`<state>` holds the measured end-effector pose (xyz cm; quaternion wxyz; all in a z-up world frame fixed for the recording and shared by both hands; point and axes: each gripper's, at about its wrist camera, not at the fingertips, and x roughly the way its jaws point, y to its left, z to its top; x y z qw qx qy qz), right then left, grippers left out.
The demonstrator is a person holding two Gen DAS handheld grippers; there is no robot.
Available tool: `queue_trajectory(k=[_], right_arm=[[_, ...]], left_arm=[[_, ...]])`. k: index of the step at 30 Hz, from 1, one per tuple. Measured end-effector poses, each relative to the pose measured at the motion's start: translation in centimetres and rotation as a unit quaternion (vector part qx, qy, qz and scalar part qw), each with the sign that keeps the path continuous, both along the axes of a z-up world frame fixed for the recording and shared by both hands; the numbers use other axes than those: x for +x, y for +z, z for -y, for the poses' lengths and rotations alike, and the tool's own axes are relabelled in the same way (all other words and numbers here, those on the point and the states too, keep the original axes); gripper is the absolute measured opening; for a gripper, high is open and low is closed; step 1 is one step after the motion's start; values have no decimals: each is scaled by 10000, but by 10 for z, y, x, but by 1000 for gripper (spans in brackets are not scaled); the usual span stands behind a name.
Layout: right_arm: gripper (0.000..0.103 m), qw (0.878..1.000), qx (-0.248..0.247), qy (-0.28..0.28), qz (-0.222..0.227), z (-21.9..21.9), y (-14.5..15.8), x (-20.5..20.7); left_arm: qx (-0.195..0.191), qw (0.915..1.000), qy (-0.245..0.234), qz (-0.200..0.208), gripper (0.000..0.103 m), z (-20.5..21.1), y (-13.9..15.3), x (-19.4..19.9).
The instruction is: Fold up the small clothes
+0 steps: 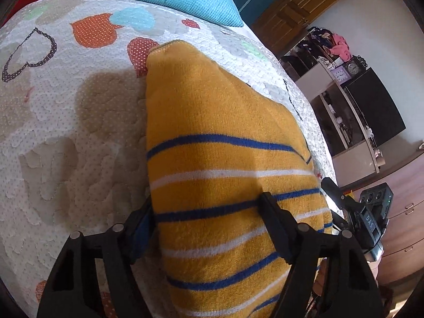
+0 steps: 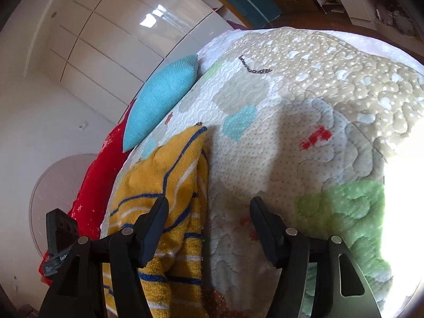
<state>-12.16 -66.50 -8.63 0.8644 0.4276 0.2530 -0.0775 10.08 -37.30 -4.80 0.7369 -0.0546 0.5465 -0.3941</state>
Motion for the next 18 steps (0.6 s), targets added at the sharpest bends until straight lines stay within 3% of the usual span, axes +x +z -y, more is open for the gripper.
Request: queue_trajectory(k=[3,5,6,8,15,18], right_arm=[[68,9988,-216,307,-316,-10,2,21],[45,9948,-60,940,-378,-24,3,47],[44,9931,159,1093,-391,-30,1,58],[43,9929,75,1124,-381,-39,7,73],[41,9849,289,1701,-119,-82,9,116],[44,9841,409,1728,-76,-94,1,124]], left_arm=[[-107,9999,-25,-116,65,0,0,2],[-110,9999,-33,-40,52,0,5,0],[-88,9999,-37,43,45,-2,9,-1],[-80,10000,-6,54,38,-11,16,1],[140,9978,471,440,37,-58,36,17],[151,9976,607,281,42,-79,28,25]])
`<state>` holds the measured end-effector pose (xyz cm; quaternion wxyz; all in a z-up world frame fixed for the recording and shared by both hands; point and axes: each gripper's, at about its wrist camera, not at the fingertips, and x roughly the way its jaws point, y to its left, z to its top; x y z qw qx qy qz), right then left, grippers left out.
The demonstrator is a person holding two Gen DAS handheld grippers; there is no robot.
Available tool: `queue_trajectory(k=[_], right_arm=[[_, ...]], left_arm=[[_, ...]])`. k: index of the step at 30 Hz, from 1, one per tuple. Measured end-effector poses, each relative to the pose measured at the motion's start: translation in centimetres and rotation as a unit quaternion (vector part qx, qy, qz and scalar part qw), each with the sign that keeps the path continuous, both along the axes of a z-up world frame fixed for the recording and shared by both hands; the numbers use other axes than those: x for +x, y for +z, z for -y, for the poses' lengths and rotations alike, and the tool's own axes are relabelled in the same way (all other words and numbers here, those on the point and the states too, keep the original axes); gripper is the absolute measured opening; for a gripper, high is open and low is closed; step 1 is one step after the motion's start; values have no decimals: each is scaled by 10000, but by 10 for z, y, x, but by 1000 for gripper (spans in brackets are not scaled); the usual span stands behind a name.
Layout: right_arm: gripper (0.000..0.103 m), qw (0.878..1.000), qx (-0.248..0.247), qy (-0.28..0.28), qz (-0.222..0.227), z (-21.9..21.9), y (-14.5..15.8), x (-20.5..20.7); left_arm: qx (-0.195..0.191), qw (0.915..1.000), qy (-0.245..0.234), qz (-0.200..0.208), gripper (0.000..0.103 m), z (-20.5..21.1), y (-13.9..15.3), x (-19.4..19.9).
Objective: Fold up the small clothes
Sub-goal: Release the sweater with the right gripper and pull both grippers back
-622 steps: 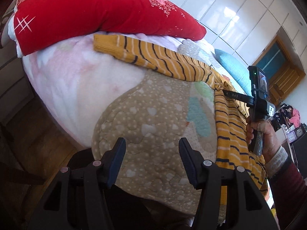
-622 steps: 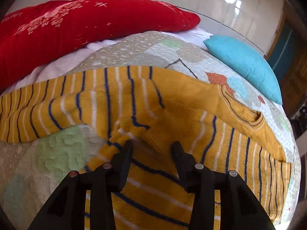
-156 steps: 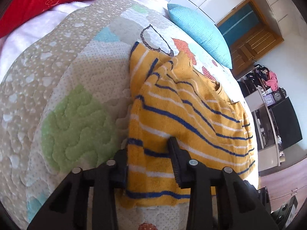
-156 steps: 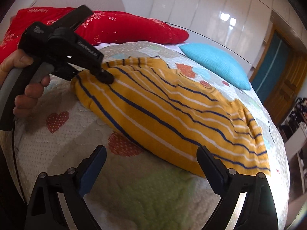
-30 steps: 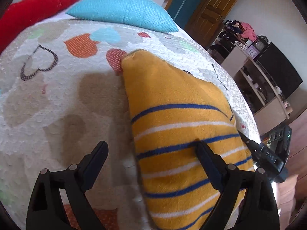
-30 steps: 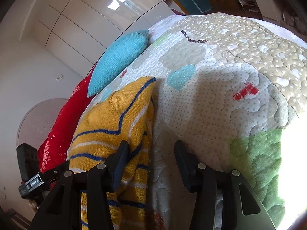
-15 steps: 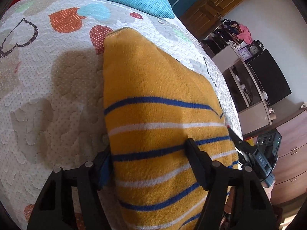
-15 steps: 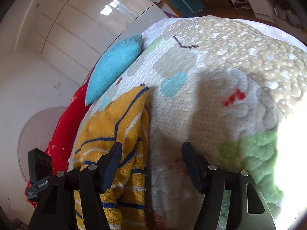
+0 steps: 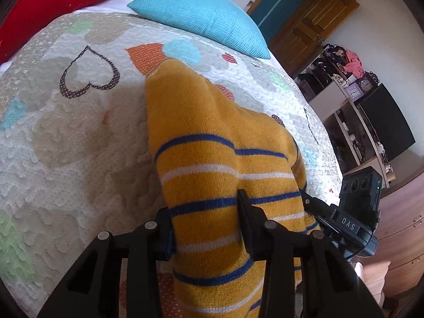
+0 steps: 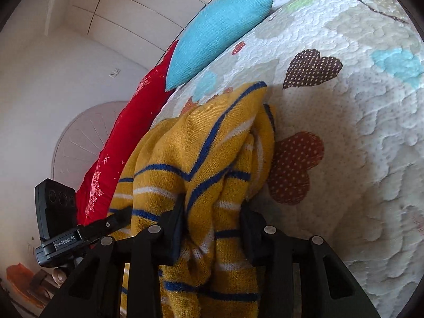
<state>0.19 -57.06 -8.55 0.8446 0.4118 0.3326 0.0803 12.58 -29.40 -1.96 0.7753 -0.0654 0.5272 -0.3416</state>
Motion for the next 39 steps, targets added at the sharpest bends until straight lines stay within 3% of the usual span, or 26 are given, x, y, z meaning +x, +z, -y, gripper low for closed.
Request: queue_trajectory(k=[1,3,5,6,11,13,16,18,20,23,27,31,37,39], right_arm=[[47,9999,32,-104,-14,1,-3,-1],[48,9996,112,-242,-55,8,-9,-6],[53,9988,-133,-439,-178,12,-3,-14],[58,9974,-396,-549,-250,13,5,-20],[60,9910,-1057,-632,-531,4,68,-62],[77,9879,-1453,-485,-240,-7,101,-85],[83,9768,-2086,-478,26,-22,129,-114],[83,9768,-2083,-505,-40,-21,128,-125],[83,9809,-1863,-525,-195,-13,117,-132],[83,9821,-1698,-589,-566,-5,93,-144],[83,9792,-1671,-734,-888,0,70,-150],[83,9788,-1606,-759,-1020,-3,63,-153],[83,9789,-1609,-669,-1065,-12,62,-149],[83,9788,-1636,-653,-1043,-14,65,-149]], left_arm=[[87,9999,64,-48,45,-5,-6,1],[293,9993,215,30,63,-10,-15,-2],[394,9984,323,238,70,-15,-14,-8],[471,9976,358,350,71,-17,-12,-14],[1063,9894,427,893,71,-24,13,-56],[1144,9879,466,942,71,-28,31,-82],[658,9936,88,914,72,-24,77,-131],[407,9946,-204,929,81,-18,112,-160],[87,9923,-576,1089,82,-12,152,-189],[-363,9799,-1072,1643,93,-7,209,-235],[-688,9514,-1465,2621,97,-5,262,-280],[-896,9411,-1743,2756,97,-5,281,-291],[-658,9602,-1615,2181,97,-23,252,-277],[-614,9623,-1572,2135,97,-30,249,-281]])
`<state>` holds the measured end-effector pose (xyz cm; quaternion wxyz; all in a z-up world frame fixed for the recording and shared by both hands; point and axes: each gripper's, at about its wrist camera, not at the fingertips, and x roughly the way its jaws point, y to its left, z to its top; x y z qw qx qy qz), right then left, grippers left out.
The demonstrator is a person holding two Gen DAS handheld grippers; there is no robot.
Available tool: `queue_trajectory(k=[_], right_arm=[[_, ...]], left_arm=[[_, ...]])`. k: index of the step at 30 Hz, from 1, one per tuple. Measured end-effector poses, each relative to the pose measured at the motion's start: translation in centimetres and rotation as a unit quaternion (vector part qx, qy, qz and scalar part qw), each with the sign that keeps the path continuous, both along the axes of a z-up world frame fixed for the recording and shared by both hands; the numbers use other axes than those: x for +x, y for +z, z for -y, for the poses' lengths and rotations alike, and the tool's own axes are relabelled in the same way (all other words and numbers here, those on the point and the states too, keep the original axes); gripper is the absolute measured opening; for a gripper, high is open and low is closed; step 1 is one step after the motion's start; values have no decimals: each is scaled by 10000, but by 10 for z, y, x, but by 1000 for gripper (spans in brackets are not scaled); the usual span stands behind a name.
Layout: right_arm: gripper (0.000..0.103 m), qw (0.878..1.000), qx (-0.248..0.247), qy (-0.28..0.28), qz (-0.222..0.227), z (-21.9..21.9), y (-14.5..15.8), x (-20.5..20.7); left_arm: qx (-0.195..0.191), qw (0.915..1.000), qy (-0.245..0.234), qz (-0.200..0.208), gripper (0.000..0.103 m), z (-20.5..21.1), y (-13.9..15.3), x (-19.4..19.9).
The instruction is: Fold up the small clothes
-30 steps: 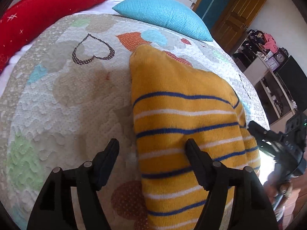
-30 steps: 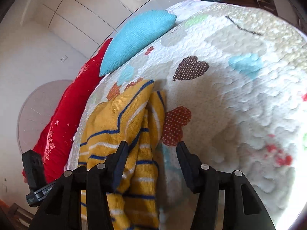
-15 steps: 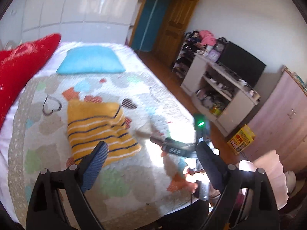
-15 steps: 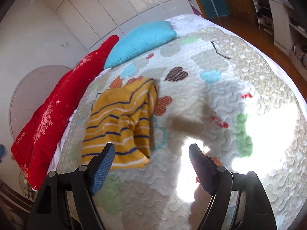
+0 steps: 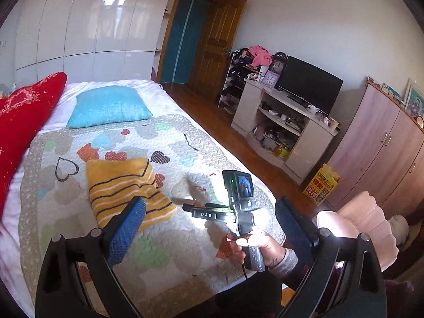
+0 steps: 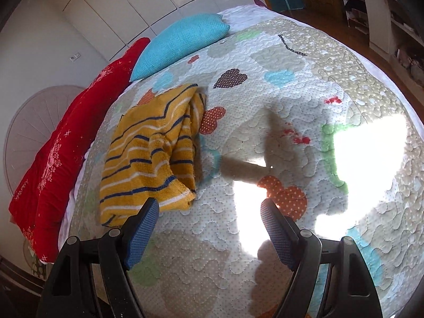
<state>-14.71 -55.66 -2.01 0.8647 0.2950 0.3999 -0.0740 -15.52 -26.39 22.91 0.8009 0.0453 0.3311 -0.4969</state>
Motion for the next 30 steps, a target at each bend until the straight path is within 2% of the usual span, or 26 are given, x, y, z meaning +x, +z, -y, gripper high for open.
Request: queue_trajectory(k=[3,9,12,15,18,20,23,24,25,26,28,30], right_arm=[[83,10000,-38,3,8,0,4,-2],[83,9999,-117,-80,-50,5,8,-10],[83,9997,-156,-168,-98,9,7,-15],[83,9993,-157,-310,-124,13,3,-19],[83,9991,-163,-361,-182,14,-3,-14],[83,9990,-232,-323,-194,12,-3,-5],[81,9981,-588,-182,67,-1,9,8],[76,9973,-695,-106,191,-5,14,13],[67,9965,-770,-25,312,-10,19,20],[62,9958,-804,70,427,-14,24,29],[44,9943,-803,296,638,-23,31,52],[42,9920,-891,550,707,-33,32,81]], left_arm=[[-3,10000,-2,99,97,6,12,-9],[-169,9974,-544,449,98,33,46,-37],[-126,9960,-802,364,98,37,37,-35],[-185,9986,-437,245,97,26,19,-17],[-296,9977,-387,466,98,9,3,-9],[-210,9982,16,560,98,-2,-21,13],[40,9960,883,160,98,-19,-74,70],[232,9923,1216,30,98,-22,-96,92],[485,9858,1607,-110,98,-25,-120,116],[755,9758,2040,-235,98,-29,-147,142],[1033,9614,2501,-496,98,-36,-188,175],[1193,9515,2710,-832,98,-38,-223,200]])
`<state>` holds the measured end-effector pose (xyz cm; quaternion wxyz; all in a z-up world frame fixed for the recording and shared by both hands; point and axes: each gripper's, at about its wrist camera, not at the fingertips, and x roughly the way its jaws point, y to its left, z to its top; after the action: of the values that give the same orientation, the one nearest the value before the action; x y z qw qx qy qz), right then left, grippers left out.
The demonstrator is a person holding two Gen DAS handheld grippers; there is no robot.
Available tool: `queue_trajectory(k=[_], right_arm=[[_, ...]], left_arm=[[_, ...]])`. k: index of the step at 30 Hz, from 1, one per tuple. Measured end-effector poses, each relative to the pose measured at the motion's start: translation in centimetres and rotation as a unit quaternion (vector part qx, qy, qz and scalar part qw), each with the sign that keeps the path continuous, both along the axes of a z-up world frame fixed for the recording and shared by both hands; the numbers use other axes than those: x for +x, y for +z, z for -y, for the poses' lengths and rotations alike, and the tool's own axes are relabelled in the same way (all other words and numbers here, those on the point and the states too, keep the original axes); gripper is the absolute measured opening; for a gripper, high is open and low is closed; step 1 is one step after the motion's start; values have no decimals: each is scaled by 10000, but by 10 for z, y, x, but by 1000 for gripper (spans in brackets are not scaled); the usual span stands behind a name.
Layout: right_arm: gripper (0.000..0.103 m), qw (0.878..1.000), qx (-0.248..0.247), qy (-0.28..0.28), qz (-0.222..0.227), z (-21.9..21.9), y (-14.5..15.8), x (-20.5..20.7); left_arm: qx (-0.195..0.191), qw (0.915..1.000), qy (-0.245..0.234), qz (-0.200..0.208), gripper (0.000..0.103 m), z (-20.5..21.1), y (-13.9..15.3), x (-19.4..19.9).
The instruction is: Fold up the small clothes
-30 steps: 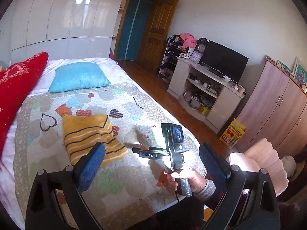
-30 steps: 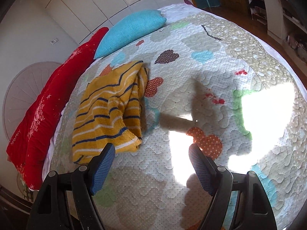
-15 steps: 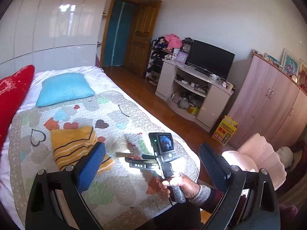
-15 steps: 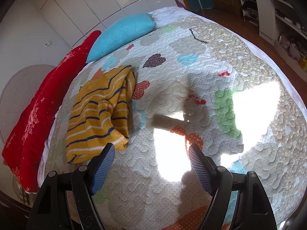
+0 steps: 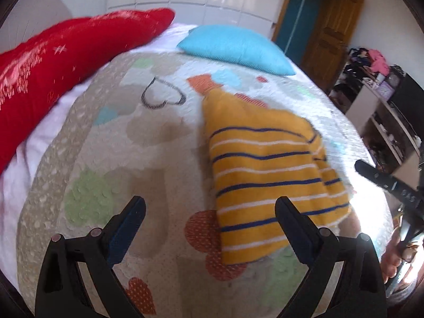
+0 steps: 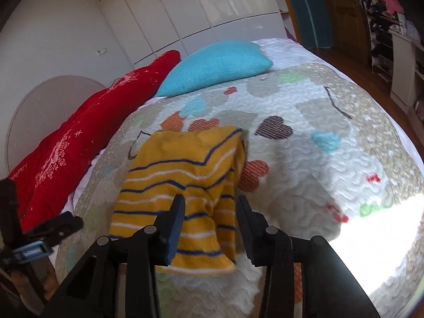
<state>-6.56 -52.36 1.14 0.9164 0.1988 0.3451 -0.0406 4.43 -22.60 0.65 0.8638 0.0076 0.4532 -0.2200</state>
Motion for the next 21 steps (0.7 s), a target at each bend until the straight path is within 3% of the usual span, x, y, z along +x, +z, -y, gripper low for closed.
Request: queue_trajectory(k=[5,9,12,15,17,21], right_arm=[[39,9963,-510,618,-294,-25,-28,77],[35,9938,-806,175,-749,-4,-58,106],[39,9880,-1069,-569,-962,25,-58,97],[39,9900,-751,-756,-928,51,-50,86],[39,9943,-482,-694,-652,55,-35,84],[39,9977,-570,-69,-360,25,-14,110]], left_arm=[[69,9995,-44,-291,98,19,-41,9],[514,9983,-227,-137,98,39,-55,3],[538,9982,-226,-142,98,38,-53,2],[464,9984,-202,-251,98,35,-56,5],[427,9986,-179,-262,98,34,-56,5],[461,9985,-129,-254,98,36,-56,4]])
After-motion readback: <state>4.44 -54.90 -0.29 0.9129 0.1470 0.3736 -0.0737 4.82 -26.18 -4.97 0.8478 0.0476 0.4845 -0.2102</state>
